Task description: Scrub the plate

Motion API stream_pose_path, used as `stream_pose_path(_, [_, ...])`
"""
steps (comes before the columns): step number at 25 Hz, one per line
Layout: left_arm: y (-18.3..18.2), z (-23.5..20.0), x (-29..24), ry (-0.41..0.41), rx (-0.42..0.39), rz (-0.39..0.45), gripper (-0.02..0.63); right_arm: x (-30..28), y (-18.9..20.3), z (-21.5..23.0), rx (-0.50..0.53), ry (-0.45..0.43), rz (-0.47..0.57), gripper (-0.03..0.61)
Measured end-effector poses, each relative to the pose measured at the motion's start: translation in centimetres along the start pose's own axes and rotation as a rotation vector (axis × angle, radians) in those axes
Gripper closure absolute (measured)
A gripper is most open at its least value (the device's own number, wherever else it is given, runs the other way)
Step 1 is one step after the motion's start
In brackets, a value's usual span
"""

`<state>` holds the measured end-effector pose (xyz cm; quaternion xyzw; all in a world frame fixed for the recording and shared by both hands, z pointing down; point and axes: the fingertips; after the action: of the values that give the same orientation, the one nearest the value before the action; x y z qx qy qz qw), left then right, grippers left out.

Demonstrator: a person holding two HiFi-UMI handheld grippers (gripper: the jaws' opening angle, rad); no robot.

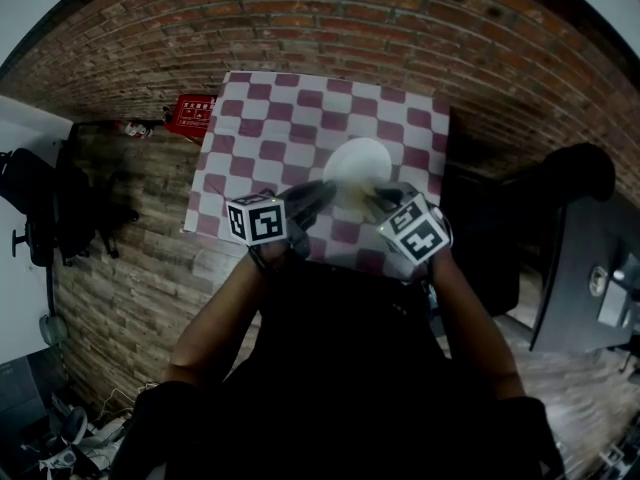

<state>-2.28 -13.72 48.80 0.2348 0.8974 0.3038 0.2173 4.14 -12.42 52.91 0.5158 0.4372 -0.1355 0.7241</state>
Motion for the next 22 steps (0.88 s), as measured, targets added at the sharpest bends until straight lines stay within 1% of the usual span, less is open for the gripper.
stream_pose_path(2, [-0.6,-0.2,0.4,-0.011,-0.034,-0.003,0.583,0.1,1.1,1.2,-0.015,0.029,-0.026,0.532])
stream_pose_path(3, [-0.7,-0.2,0.6,-0.019,-0.063,-0.013,0.583,0.3,1.6,1.9,-0.022,0.050,-0.038,0.532])
stream_pose_path(5, [-1.0,-0.2,0.8,-0.036,-0.135,-0.041,0.584,0.8,2.3,3.2,-0.035,0.086,-0.052,0.532])
stream_pose_path(7, [-1.3,-0.4,1.1,-0.065,-0.209,-0.067,0.591,1.5,2.5,4.5,-0.056,0.110,-0.043,0.532])
stream_pose_path(10, [-1.8,-0.7,1.1,-0.112,-0.323,-0.104,0.594,2.9,2.2,6.4,-0.055,0.167,-0.025,0.532])
stream_pose_path(12, [-2.2,-0.4,0.9,-0.138,-0.414,-0.129,0.594,4.2,1.5,7.8,-0.056,0.203,-0.007,0.532])
stream_pose_path(14, [-2.6,-0.2,0.6,-0.173,-0.539,-0.166,0.594,5.6,0.1,8.8,-0.067,0.223,0.027,0.532])
stream_pose_path(16, [-3.0,-0.1,0.3,-0.221,-0.693,-0.207,0.594,7.0,-1.7,9.4,-0.060,0.236,0.063,0.532])
stream_pose_path(18, [-3.7,0.2,-0.1,-0.266,-0.847,-0.241,0.594,8.3,-3.6,9.4,-0.030,0.245,0.093,0.532])
stream_pose_path(20, [-4.4,0.5,-0.3,-0.310,-1.000,-0.269,0.594,9.4,-5.7,8.8,0.003,0.240,0.124,0.532])
stream_pose_path(22, [-5.1,1.0,-0.6,-0.359,-1.166,-0.299,0.595,10.2,-7.7,7.8,0.018,0.210,0.166,0.532])
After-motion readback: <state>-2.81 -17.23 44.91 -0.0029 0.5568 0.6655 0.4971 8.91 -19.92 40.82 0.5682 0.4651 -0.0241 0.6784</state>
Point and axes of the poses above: the fingertips, and each gripper's own axes: x backward along the fingers, z to its right, y out of its underside, and after that the axes turned 5 degrees about -x, right-handed
